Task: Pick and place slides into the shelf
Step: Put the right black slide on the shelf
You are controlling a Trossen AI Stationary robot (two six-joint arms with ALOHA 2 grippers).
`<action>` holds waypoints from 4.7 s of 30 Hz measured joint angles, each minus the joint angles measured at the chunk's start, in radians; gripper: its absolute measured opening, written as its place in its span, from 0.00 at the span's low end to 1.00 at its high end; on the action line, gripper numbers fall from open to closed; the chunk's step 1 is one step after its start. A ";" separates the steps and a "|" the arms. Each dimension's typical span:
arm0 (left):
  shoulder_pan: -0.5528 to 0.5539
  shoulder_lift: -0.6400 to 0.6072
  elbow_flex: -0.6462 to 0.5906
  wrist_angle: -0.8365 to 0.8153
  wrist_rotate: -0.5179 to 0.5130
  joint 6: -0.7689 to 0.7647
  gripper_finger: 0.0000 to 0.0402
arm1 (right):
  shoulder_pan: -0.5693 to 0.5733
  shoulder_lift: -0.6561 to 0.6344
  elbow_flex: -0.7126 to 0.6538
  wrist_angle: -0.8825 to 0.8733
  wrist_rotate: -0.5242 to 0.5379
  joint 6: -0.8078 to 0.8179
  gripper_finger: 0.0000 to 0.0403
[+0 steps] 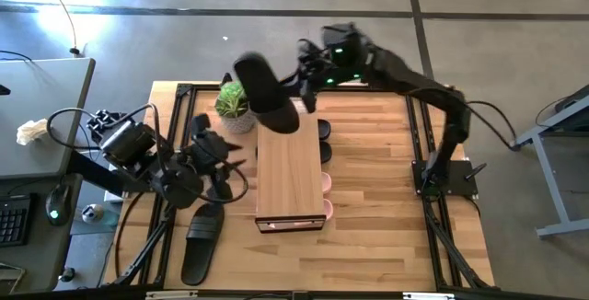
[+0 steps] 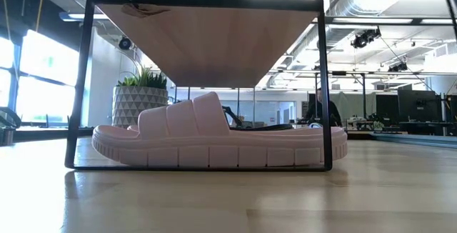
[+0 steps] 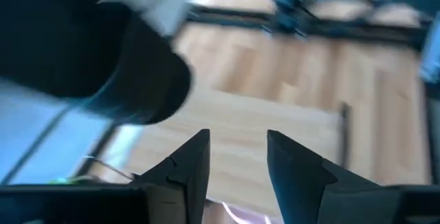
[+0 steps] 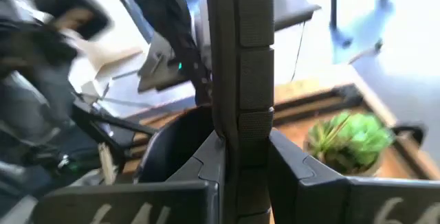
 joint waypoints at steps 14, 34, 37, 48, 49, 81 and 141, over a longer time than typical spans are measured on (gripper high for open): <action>0.076 -0.194 -0.429 0.096 -0.382 -0.442 0.32 | 0.085 -0.308 -0.085 0.089 0.233 -0.080 0.10; 0.466 -0.356 -0.996 1.495 0.511 0.277 0.32 | 0.225 -0.782 -0.982 0.925 0.467 0.123 0.10; 0.530 -0.354 -1.049 1.638 0.589 0.238 0.32 | 0.244 -0.796 -1.050 1.006 0.515 0.115 0.10; 0.655 -0.349 -1.216 1.961 0.802 0.107 0.32 | 0.245 -0.787 -1.131 1.151 0.542 0.134 0.10; 0.654 -0.342 -1.219 1.988 0.803 0.107 0.32 | 0.245 -0.785 -1.131 1.151 0.548 0.142 0.10; 0.652 -0.296 -1.223 2.076 0.711 0.133 0.07 | 0.243 -0.678 -1.130 1.212 0.567 0.200 0.13; 1.032 -0.295 -1.138 0.756 1.786 0.047 0.08 | 0.242 -1.054 -1.130 0.198 0.440 0.474 0.31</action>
